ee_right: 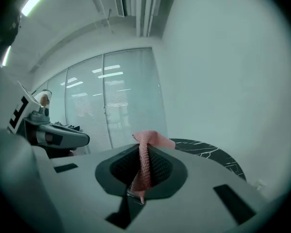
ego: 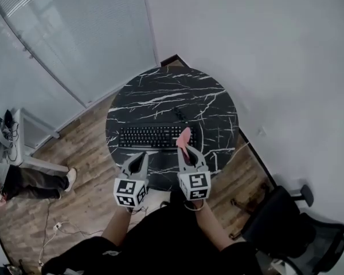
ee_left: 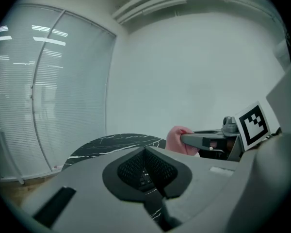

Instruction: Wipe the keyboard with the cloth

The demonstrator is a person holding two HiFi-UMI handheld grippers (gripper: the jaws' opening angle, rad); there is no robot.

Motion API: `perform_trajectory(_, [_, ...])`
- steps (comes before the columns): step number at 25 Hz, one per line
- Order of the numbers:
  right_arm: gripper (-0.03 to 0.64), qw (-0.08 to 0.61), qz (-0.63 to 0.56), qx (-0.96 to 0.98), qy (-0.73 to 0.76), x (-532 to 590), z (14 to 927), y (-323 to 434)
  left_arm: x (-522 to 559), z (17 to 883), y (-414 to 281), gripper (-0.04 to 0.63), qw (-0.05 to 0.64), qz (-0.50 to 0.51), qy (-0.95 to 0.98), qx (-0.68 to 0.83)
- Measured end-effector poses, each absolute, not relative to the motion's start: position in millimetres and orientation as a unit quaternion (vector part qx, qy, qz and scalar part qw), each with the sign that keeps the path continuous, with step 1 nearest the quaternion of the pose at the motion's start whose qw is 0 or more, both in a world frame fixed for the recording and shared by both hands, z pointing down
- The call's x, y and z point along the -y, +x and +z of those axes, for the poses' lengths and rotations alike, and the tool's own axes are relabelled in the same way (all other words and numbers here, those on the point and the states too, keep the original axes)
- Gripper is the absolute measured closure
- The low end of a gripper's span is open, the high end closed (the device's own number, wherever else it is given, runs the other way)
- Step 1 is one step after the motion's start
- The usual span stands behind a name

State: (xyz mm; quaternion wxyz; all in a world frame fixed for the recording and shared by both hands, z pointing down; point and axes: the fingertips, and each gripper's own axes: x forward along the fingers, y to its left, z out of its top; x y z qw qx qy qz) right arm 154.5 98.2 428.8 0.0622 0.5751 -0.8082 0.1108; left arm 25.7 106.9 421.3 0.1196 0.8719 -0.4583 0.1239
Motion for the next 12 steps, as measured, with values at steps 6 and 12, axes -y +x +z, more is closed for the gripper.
perform_trajectory(6, [0.604, 0.053, 0.041, 0.805, 0.59, -152.5, 372.0, 153.2, -148.2, 390.8, 15.4, 0.597, 0.104, 0.085, 0.869, 0.476])
perform_trajectory(12, [0.604, 0.028, -0.004, 0.816, 0.577, -163.3, 330.5, 163.4, -164.3, 356.3, 37.5, 0.597, 0.076, 0.055, 0.871, 0.482])
